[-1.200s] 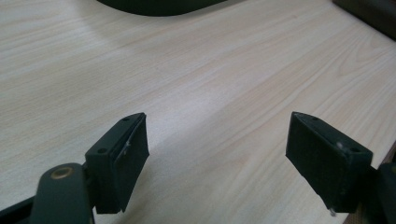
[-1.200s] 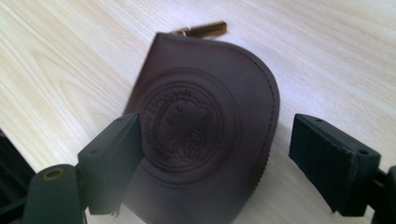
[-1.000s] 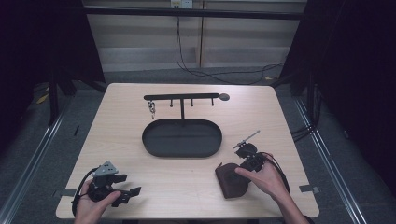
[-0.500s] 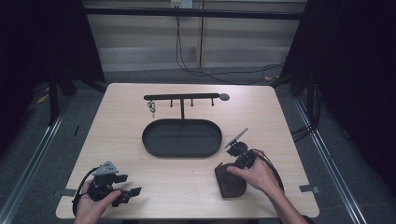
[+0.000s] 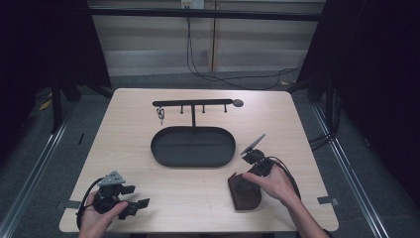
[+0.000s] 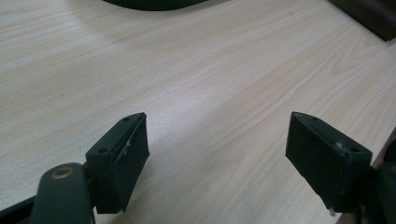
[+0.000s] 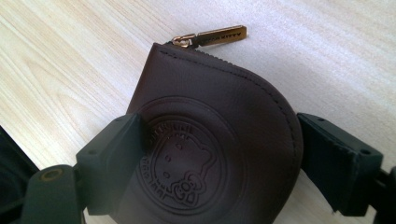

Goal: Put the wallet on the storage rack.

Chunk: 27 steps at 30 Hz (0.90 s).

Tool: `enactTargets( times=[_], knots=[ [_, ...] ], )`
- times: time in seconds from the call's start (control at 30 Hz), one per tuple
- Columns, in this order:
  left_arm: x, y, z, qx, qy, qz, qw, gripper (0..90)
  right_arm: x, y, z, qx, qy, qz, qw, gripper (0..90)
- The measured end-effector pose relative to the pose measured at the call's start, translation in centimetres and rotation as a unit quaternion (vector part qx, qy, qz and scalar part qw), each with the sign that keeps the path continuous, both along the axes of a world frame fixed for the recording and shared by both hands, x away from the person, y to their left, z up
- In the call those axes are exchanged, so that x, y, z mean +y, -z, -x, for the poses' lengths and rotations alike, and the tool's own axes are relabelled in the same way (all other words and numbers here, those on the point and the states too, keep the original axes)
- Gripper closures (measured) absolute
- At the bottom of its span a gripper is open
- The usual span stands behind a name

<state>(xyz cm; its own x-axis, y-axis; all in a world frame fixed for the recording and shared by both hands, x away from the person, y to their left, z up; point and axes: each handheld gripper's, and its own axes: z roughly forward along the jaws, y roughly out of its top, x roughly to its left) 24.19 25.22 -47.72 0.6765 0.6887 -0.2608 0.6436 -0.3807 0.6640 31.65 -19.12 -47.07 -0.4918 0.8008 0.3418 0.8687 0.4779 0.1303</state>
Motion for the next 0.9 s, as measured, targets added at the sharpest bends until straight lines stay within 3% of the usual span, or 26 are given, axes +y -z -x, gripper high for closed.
enactTargets(
  times=[0.1,0.2,0.33,0.53,0.9],
  knots=[
    [0.0,0.0,0.0,0.001,-0.001,0.0,1.0,21.2,0.0,-0.3,-0.1,0.002,0.004,0.004,1.0,21.9],
    [0.1,0.0,-0.1,0.0,-0.004,-0.002,1.0,21.1,-0.6,-0.5,-0.2,-0.006,0.018,-0.006,0.9998,30.4],
    [0.0,-0.1,0.1,-0.005,0.0,-0.002,1.0,21.2,-0.8,-0.7,-0.3,-0.007,0.021,-0.005,0.9997,33.5],
    [-0.2,-0.1,0.1,-0.007,0.006,-0.002,1.0,21.1,-1.0,-1.8,0.1,-0.032,0.032,-0.005,0.999,49.7],
    [-0.4,-0.2,0.3,-0.008,0.015,0.004,0.9998,21.1,-0.4,-3.4,0.0,-0.039,0.014,0.011,0.9991,62.2]
  ],
)
